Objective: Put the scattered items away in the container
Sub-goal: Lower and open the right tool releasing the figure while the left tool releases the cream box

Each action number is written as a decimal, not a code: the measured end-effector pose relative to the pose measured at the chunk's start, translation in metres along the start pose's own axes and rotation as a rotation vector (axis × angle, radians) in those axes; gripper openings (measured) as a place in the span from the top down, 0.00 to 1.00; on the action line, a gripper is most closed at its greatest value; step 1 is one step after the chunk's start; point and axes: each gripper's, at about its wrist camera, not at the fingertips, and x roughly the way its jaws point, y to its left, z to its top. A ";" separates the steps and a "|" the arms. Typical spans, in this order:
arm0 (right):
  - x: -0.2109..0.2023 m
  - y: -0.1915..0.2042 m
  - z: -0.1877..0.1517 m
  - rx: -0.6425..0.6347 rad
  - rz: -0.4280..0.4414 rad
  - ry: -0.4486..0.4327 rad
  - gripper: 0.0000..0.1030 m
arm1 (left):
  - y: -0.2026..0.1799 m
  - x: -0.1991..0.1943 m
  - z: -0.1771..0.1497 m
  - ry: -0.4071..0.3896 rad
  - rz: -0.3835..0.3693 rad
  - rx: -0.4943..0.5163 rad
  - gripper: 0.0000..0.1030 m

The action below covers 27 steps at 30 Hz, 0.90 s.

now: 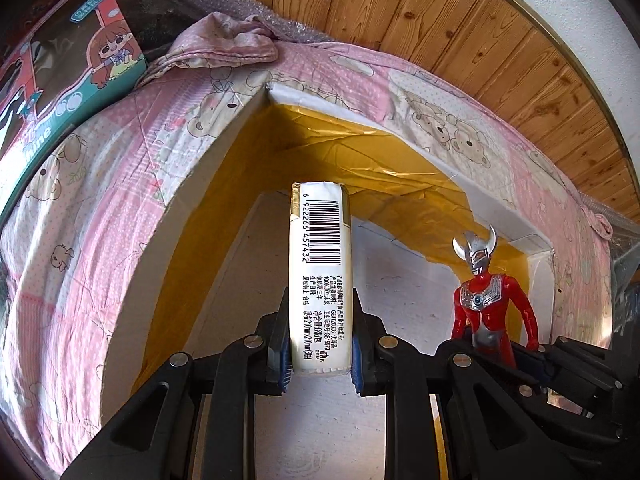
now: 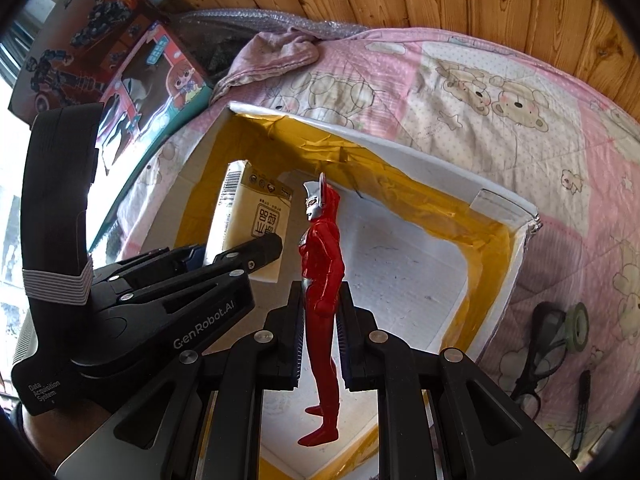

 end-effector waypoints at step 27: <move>-0.071 0.017 -0.058 -0.028 0.117 -0.126 0.66 | 0.030 -0.064 -0.064 -0.087 -0.090 -0.079 0.51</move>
